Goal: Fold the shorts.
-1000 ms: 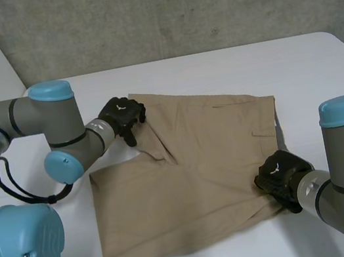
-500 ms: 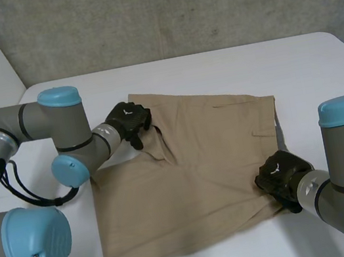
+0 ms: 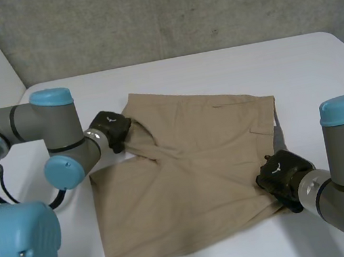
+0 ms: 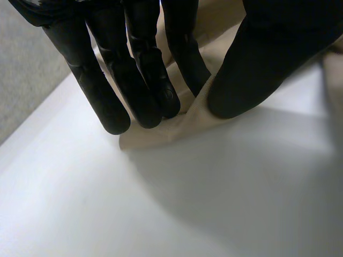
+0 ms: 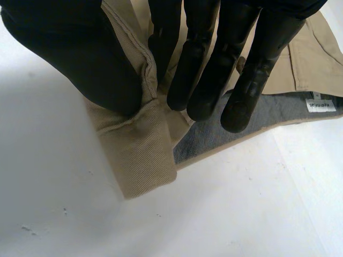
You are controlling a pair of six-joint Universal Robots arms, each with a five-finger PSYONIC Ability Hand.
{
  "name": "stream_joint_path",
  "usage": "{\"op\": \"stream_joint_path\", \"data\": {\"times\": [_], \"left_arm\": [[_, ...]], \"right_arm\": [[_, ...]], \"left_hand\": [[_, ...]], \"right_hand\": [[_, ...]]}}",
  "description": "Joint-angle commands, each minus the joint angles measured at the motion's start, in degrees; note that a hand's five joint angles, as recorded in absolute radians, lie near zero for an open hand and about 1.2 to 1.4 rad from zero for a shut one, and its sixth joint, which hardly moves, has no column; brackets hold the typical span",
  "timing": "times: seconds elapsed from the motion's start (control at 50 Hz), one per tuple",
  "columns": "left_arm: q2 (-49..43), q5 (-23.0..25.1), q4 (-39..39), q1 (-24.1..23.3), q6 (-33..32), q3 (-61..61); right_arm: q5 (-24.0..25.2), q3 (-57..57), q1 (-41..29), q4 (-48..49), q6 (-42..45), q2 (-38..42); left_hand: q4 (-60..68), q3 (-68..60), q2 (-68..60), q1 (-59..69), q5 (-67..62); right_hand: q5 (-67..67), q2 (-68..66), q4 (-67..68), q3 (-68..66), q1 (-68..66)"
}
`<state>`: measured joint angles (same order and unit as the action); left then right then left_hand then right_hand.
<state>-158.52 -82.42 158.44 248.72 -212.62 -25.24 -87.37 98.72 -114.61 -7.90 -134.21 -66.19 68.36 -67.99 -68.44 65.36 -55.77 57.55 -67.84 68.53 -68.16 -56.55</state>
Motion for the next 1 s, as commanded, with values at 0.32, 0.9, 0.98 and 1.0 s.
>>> {"op": "stream_joint_path", "data": {"times": [0.32, 0.9, 0.98, 1.0], "left_arm": [[14.73, -2.83, 6.79, 2.12, 0.98, -21.17], [7.18, 6.92, 9.43, 2.03, 3.44, -11.34], [5.42, 6.66, 9.34, 2.21, 3.44, -9.05], [5.15, 6.66, 9.34, 2.21, 3.44, -8.69]], "right_arm": [[0.00, 0.25, -0.44, 0.08, 0.00, -0.17], [0.00, 0.16, 0.00, 0.17, 0.00, 0.01], [0.00, 0.16, 0.00, 0.17, 0.00, 0.18], [0.00, 0.16, 0.00, 0.17, 0.00, 0.18]], "left_hand": [[-16.58, 16.21, 16.66, -13.58, 13.98], [-30.74, 30.36, 30.81, -27.73, 28.14], [-29.73, 29.35, 29.80, -26.72, 27.13], [-29.56, 29.18, 29.63, -26.55, 26.96]], "right_hand": [[12.45, -12.16, 11.47, -11.84, -23.45], [12.45, -12.16, 11.47, -11.84, -23.45], [12.45, -12.16, 11.47, -11.84, -23.45], [12.45, -12.16, 11.47, -11.84, -23.45]]}}
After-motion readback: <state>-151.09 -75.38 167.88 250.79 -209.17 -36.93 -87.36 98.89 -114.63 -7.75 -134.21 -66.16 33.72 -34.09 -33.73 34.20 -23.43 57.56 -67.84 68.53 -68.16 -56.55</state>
